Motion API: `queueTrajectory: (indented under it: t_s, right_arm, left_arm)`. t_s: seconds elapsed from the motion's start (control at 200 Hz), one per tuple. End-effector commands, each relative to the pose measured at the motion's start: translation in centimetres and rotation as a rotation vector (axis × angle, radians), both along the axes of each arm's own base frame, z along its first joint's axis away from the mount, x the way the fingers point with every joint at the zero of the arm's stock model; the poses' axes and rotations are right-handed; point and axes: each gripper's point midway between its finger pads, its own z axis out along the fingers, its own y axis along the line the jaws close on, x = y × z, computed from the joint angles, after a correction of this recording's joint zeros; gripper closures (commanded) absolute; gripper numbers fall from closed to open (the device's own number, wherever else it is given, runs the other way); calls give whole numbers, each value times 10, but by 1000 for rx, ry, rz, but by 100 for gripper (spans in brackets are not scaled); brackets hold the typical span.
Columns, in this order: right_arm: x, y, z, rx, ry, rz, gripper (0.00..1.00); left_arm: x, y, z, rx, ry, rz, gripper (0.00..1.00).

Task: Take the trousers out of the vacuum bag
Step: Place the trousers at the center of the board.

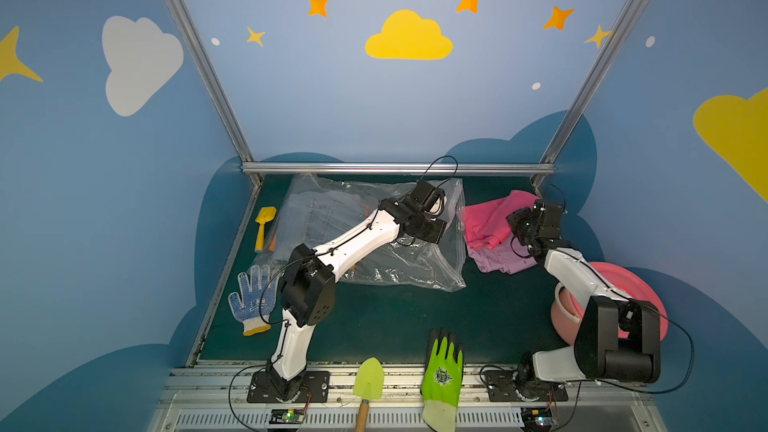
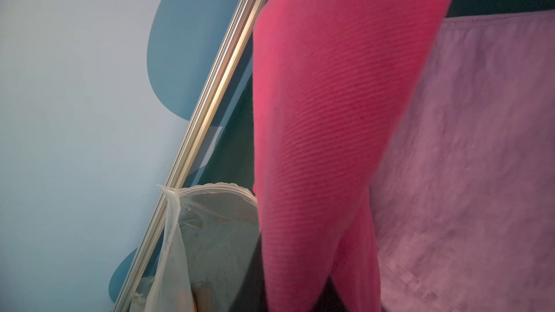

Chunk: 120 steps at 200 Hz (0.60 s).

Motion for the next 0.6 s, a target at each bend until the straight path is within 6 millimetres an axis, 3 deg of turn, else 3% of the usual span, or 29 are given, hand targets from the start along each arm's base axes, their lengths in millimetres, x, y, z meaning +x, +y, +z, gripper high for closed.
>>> queueTrajectory:
  t_s: [0.0, 0.596]
  right_arm:
    - [-6, 2, 4, 0, -18, 19, 100]
    - [-34, -13, -53, 62, 105, 4, 100]
  left_arm:
    - [1, 2, -3, 4, 10, 1, 95]
    - [3, 1, -6, 12, 19, 3, 95]
